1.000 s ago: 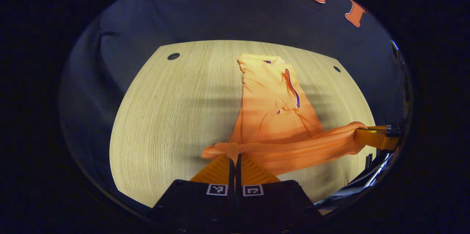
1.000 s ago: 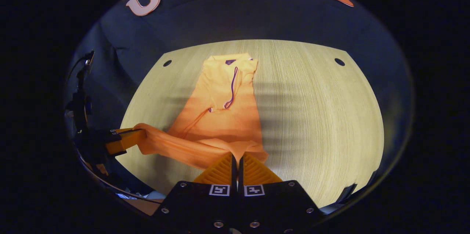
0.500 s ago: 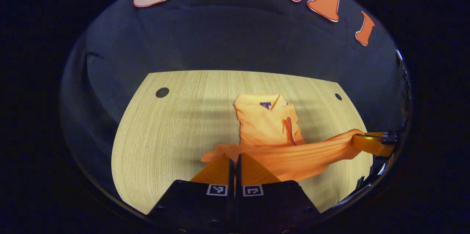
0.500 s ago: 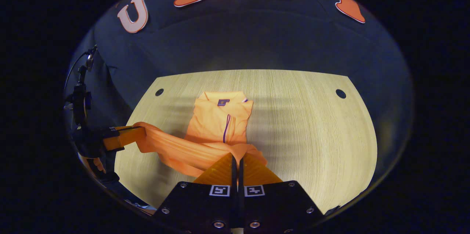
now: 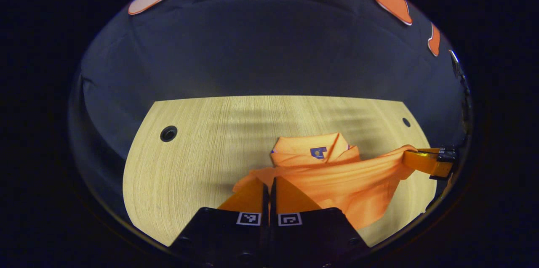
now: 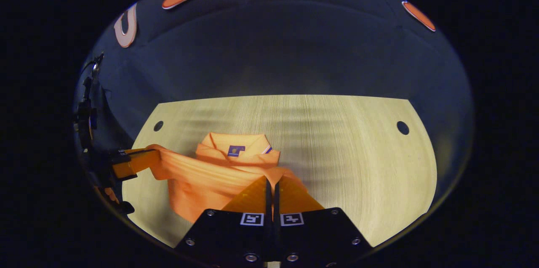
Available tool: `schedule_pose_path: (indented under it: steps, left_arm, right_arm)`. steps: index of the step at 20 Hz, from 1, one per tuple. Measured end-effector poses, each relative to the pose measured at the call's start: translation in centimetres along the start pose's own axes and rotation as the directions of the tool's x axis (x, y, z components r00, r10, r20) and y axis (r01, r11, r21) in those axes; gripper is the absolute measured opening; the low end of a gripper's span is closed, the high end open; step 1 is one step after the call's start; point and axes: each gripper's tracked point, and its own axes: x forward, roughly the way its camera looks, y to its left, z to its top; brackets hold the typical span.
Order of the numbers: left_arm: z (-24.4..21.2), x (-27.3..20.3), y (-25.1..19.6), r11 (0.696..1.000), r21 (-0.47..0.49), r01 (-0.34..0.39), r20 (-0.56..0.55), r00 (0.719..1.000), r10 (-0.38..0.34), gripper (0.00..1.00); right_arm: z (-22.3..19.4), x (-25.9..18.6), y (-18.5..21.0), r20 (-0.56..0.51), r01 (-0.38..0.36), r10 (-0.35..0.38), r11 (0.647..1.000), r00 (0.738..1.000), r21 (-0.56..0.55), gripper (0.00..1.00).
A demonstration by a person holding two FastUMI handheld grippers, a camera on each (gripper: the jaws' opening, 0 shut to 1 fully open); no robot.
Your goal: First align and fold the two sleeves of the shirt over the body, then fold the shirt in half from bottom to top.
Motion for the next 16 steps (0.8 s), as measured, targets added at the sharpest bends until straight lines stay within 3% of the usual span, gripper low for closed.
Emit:
schedule_pose_path:
  steps: [7,9,10,11,13,14,16]
  left_arm:
    - [-1.5,5.3,0.9,1.000,-0.014,-0.007,-0.050,0.999,0.006,0.01]
    - [-2.0,5.8,1.7,1.000,-0.010,-0.021,-0.064,0.998,0.021,0.05]
    - [-2.0,5.9,2.1,1.000,-0.005,-0.030,-0.071,0.997,0.030,0.12]
    - [-1.9,5.6,2.5,0.999,-0.002,-0.041,-0.071,0.997,0.041,0.22]
    - [-2.0,6.2,3.0,0.999,-0.003,-0.054,-0.063,0.997,0.054,0.71]
    - [-2.3,5.9,3.3,0.998,-0.007,-0.060,-0.062,0.996,0.059,0.95]
    - [-2.2,5.7,3.6,0.998,-0.024,-0.065,-0.057,0.996,0.064,0.99]
  right_arm:
    - [-1.3,6.5,-0.5,-0.032,0.046,-0.045,0.999,0.998,0.001,0.02]
    - [-2.1,7.4,-1.0,-0.057,0.070,-0.070,0.998,0.996,-0.003,0.04]
    - [-2.4,7.7,-1.1,-0.062,0.076,-0.077,0.997,0.995,-0.018,0.10]
    - [-2.6,7.7,-1.1,-0.065,0.078,-0.080,0.997,0.995,-0.030,0.25]
    - [-2.6,7.6,-1.6,-0.053,0.099,-0.102,0.994,0.993,-0.056,0.36]
    - [-2.4,7.5,-2.1,-0.042,0.118,-0.121,0.991,0.992,-0.064,0.57]
    - [-2.4,7.2,-2.2,-0.044,0.116,-0.118,0.993,0.992,-0.035,1.00]
